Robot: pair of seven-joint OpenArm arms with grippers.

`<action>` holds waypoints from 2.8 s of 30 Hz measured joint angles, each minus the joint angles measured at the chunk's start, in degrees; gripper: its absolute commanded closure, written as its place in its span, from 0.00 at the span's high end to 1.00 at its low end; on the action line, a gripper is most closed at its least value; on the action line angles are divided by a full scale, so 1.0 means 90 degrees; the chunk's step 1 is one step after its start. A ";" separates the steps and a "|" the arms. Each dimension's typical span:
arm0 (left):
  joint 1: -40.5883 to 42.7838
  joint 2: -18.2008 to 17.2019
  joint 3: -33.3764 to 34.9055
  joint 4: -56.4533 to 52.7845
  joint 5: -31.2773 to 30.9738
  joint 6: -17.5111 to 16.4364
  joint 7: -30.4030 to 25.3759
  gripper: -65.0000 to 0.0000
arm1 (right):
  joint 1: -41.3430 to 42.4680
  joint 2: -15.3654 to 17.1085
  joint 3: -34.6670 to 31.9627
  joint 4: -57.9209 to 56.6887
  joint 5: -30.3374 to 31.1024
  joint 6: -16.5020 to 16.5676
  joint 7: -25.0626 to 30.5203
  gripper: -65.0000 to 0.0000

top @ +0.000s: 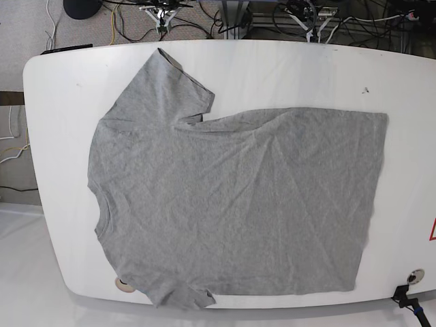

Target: Fold the T-shirt properly

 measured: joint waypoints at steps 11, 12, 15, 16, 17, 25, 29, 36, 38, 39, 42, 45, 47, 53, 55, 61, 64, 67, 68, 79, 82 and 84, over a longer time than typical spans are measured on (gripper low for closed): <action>0.0991 -0.0163 0.0015 0.0974 -0.0508 -0.0267 -0.0257 0.00 | -0.1392 0.0345 -0.0049 0.1571 0.0153 -0.0100 0.0236 0.00; 0.1095 -0.0175 0.0015 0.1039 -0.0505 -0.0342 -0.0238 0.00 | -0.1518 0.0355 -0.0049 0.1649 0.0151 -0.0041 0.0255 0.00; 0.1474 -0.0347 0.0015 0.1389 -0.0525 -0.0362 -0.0226 0.00 | -0.2025 0.0481 -0.0041 0.1916 0.0160 -0.0104 0.0223 0.00; 0.1610 -0.0401 -0.0010 0.1540 -0.0512 -0.0364 -0.0189 0.00 | -0.2176 0.0544 -0.0041 0.1960 0.0177 -0.0107 0.0177 0.00; 0.1724 -0.0457 -0.0019 0.1780 -0.0522 -0.0369 -0.0231 0.00 | -0.2280 0.0583 -0.0044 0.2067 0.0287 -0.0146 0.0138 0.00; 0.2873 -0.0682 -0.0104 0.3980 -0.0593 -0.0578 -0.0172 0.00 | -0.3422 0.0784 -0.0039 0.4024 0.1379 -0.0049 0.0155 0.00; 0.3633 -0.0719 -0.0107 0.5445 -0.0619 -0.0661 0.0250 0.00 | -0.4112 0.0816 -0.0036 0.5389 0.1785 -0.0080 -0.0219 0.00; 0.4714 -0.0806 -0.0488 0.7645 -0.0928 -0.0935 0.0248 0.00 | -0.5404 0.0911 0.0430 0.7679 0.2448 -0.0046 -0.0379 0.00; 0.4881 -0.0809 -0.0580 0.8080 -0.0971 -0.0962 0.0231 0.00 | -0.5690 0.0940 0.0697 0.8293 0.2562 -0.0036 -0.0350 0.00; 0.4947 -0.0804 -0.0624 0.8296 -0.0957 -0.0957 0.0338 0.00 | -0.5824 0.0957 0.0806 0.8590 0.2662 -0.0046 -0.0345 0.00; 0.5268 -0.0806 -0.0741 0.9071 -0.0971 -0.0984 0.0512 0.00 | -0.6290 0.0950 0.1115 0.9590 0.2883 -0.0029 -0.0544 0.00; 0.5450 -0.0877 -0.0828 0.9894 -0.1008 -0.1015 0.0833 0.00 | -0.6455 0.1030 0.1314 1.0666 0.3087 -0.0027 -0.0918 0.00; 0.5530 -0.0971 -0.0882 1.0571 -0.1008 -0.1015 0.1209 0.01 | -0.6523 0.1110 0.1406 1.1453 0.3106 -0.0119 -0.1535 0.00; 0.5396 -0.1331 -0.1171 1.1963 -0.0991 -0.1248 0.1916 0.00 | -0.6300 0.1409 0.2045 1.2570 0.3288 0.0107 -0.2543 0.00; 0.5238 -0.1501 -0.1190 1.2140 -0.0971 -0.1275 0.2157 0.00 | -0.6079 0.1367 0.2446 1.2660 0.3665 0.0313 -0.2786 0.00; 0.4709 -0.1523 -0.1275 1.2152 -0.1166 -0.1144 0.2628 0.00 | -0.5595 0.1239 0.2552 1.2716 0.3648 0.0107 -0.2987 0.00; 0.4439 -0.1498 -0.1406 1.2145 -0.1503 -0.1236 0.2732 0.00 | -0.5357 0.1241 0.2531 1.2718 0.3653 -0.0007 -0.3026 0.00; 0.4182 -0.1474 -0.1812 1.1854 -0.2101 -0.1239 0.2951 0.00 | -0.5219 0.1207 0.2511 1.2660 0.3643 -0.0209 -0.3327 0.00; 0.4007 -0.1462 -0.1911 1.1715 -0.2229 -0.1229 0.3043 0.00 | -0.5112 0.1200 0.2504 1.2638 0.3636 -0.0199 -0.3366 0.00; 0.2953 -0.1326 -0.3101 0.9974 -0.4063 -0.1197 0.3810 0.16 | -0.4617 0.1158 0.2208 1.2553 0.3320 -0.0226 -0.3823 0.00; 0.2912 -0.1324 -0.3203 0.9792 -0.4240 -0.1256 0.3750 0.30 | -0.4631 0.1139 0.2171 1.2553 0.3320 -0.0226 -0.3823 0.00; 0.2839 -0.1326 -0.3254 0.9721 -0.4308 -0.1268 0.3628 0.39 | -0.4634 0.1141 0.2171 1.2553 0.3320 -0.0228 -0.3806 0.00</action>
